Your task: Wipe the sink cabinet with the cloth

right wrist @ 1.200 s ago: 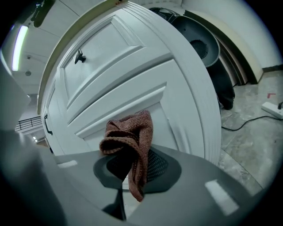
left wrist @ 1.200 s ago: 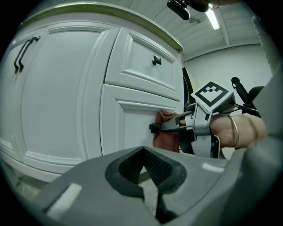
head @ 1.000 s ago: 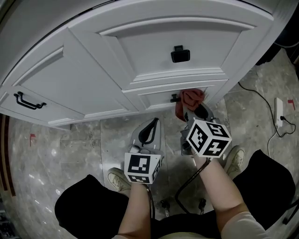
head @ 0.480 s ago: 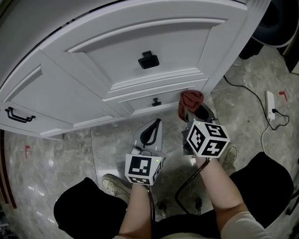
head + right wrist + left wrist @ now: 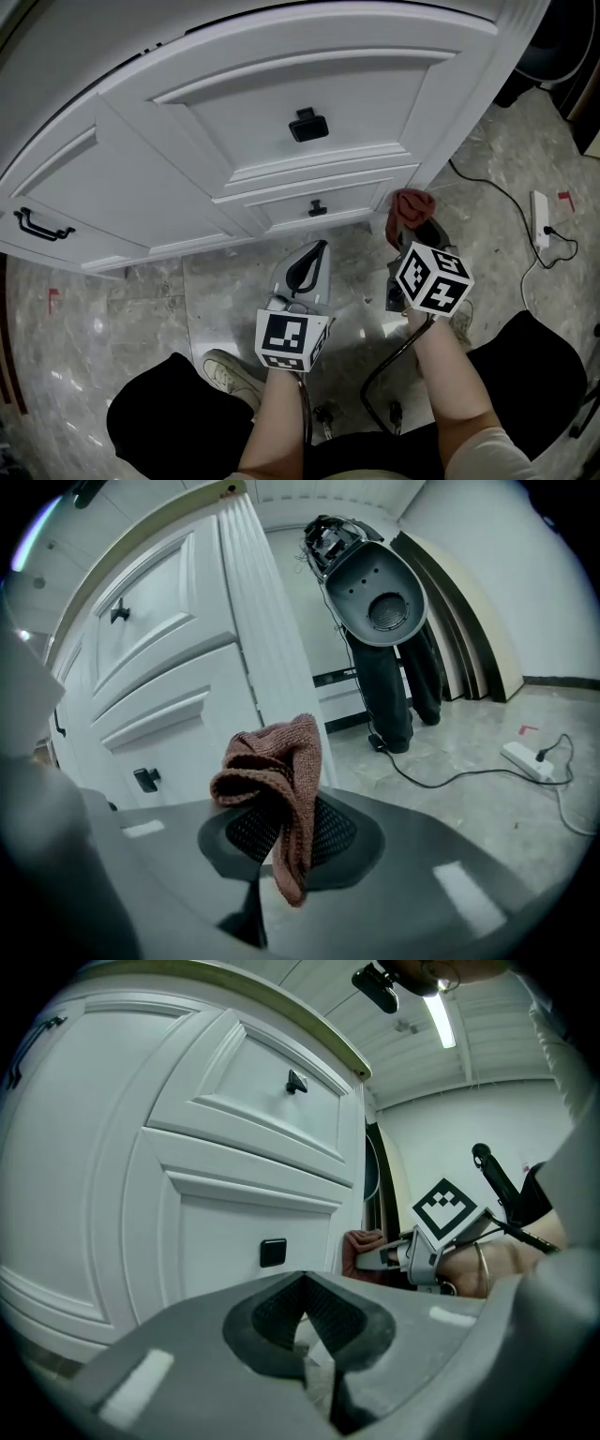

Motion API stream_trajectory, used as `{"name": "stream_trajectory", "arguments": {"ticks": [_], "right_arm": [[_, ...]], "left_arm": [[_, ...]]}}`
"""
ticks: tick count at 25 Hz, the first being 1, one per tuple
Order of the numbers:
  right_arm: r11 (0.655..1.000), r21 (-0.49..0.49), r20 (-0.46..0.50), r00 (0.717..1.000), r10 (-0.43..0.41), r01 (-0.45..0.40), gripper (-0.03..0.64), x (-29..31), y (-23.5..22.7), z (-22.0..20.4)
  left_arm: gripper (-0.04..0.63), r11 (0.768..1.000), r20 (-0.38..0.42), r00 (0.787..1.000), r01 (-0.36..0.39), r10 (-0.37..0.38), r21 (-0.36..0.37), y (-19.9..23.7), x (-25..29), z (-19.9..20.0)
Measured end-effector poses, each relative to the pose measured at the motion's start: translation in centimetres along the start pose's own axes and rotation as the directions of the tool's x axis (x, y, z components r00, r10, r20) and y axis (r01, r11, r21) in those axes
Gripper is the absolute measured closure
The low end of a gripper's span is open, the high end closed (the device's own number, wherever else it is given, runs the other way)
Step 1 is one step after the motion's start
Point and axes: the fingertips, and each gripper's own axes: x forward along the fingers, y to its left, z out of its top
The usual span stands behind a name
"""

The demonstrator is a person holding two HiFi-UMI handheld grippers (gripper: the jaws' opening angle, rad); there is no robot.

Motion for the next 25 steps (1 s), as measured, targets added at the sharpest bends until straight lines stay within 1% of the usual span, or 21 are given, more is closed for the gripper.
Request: {"name": "stream_trajectory", "arguments": {"ticks": [2,4,7,10,13,17,19,20,22,25], "right_arm": [[0.999,-0.040,-0.011,0.999,0.035,-0.036,0.534,0.0,1.8,-1.1],[0.992,-0.078,-0.042,0.994,0.099,-0.102,0.534,0.2,4.9,-3.1],[0.972,-0.109,-0.089,0.976,0.199,-0.208,0.534,0.8,10.0,-6.1],[0.950,-0.128,-0.105,0.956,0.273,-0.286,0.534,1.4,14.1,-7.9],[0.924,-0.125,-0.120,0.930,0.348,-0.362,0.534,2.1,18.0,-9.3],[0.877,-0.133,-0.128,0.886,0.446,-0.461,0.534,2.7,23.2,-10.7],[0.866,-0.128,-0.125,0.874,0.470,-0.483,0.534,3.1,24.7,-11.3],[0.867,-0.124,-0.121,0.875,0.469,-0.482,0.534,3.4,25.1,-11.5],[0.876,-0.127,-0.111,0.884,0.454,-0.466,0.534,4.0,25.3,-11.5],[0.887,-0.131,-0.114,0.895,0.431,-0.444,0.525,4.4,24.6,-11.6]], "left_arm": [[0.595,1.000,-0.015,1.000,-0.012,0.012,0.001,0.7,-0.7,-0.6],[0.595,1.000,-0.034,0.999,-0.031,0.031,0.003,1.8,-1.6,-1.3],[0.594,0.996,-0.033,0.995,-0.092,0.092,-0.008,4.5,-3.4,-1.6],[0.595,0.986,-0.025,0.987,-0.160,0.160,-0.037,7.3,-5.4,-1.9],[0.595,0.977,-0.027,0.979,-0.204,0.203,-0.063,9.6,-7.2,-2.3],[0.595,0.965,-0.019,0.968,-0.250,0.249,-0.081,12.0,-9.3,-2.3],[0.594,0.958,-0.002,0.964,-0.266,0.267,-0.108,12.7,-10.1,-2.2],[0.594,0.957,0.003,0.963,-0.268,0.270,-0.115,13.0,-10.4,-2.2],[0.595,0.958,-0.004,0.964,-0.263,0.264,-0.113,13.1,-10.4,-2.6],[0.595,0.963,-0.042,0.969,-0.245,0.242,-0.113,12.7,-9.9,-3.9]]}}
